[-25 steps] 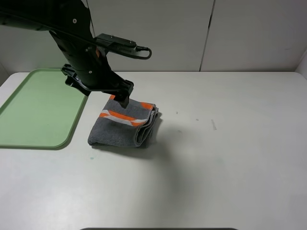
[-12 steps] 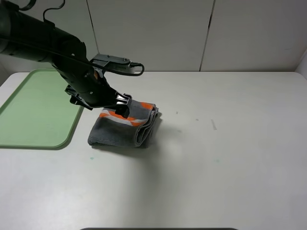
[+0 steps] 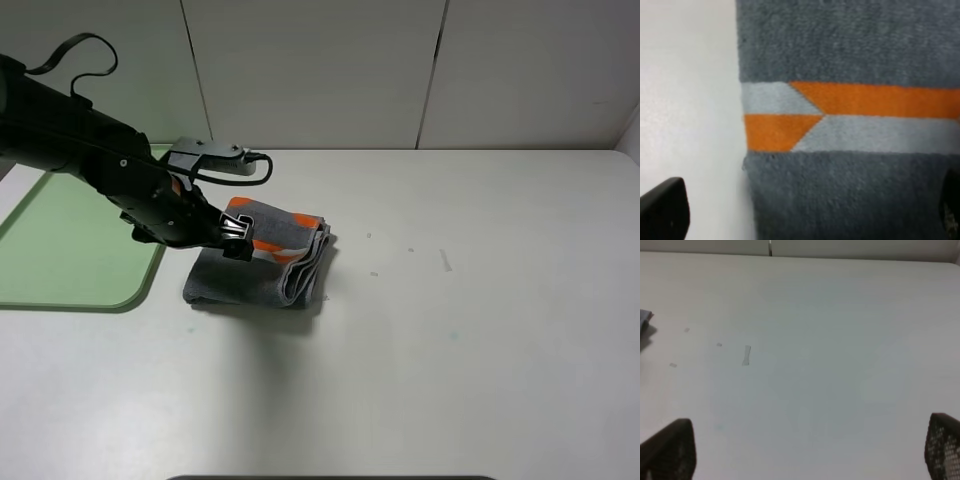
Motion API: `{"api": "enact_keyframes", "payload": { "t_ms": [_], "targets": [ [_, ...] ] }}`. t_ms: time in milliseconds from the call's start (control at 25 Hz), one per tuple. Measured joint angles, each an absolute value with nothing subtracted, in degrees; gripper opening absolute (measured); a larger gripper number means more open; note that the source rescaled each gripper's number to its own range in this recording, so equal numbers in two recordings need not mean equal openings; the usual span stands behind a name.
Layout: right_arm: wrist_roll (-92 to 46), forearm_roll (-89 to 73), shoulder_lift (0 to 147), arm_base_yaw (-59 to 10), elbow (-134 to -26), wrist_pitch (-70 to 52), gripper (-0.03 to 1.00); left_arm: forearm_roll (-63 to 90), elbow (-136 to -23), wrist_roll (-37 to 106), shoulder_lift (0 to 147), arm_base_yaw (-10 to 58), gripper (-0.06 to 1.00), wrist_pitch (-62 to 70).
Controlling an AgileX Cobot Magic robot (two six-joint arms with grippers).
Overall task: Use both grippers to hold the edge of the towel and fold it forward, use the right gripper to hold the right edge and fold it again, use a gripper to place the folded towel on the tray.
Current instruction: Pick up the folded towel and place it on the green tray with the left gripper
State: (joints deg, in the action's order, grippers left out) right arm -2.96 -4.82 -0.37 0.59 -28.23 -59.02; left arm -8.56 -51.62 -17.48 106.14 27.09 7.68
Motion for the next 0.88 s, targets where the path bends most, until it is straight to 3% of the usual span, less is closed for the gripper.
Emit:
{"api": "enact_keyframes", "payload": {
  "t_ms": [880],
  "targets": [
    [-2.9,-4.8,-0.4,0.6,-28.2,-59.0,1.00,-4.1,-48.2,-16.3,110.7,25.4,0.99,-3.0]
  ]
}}
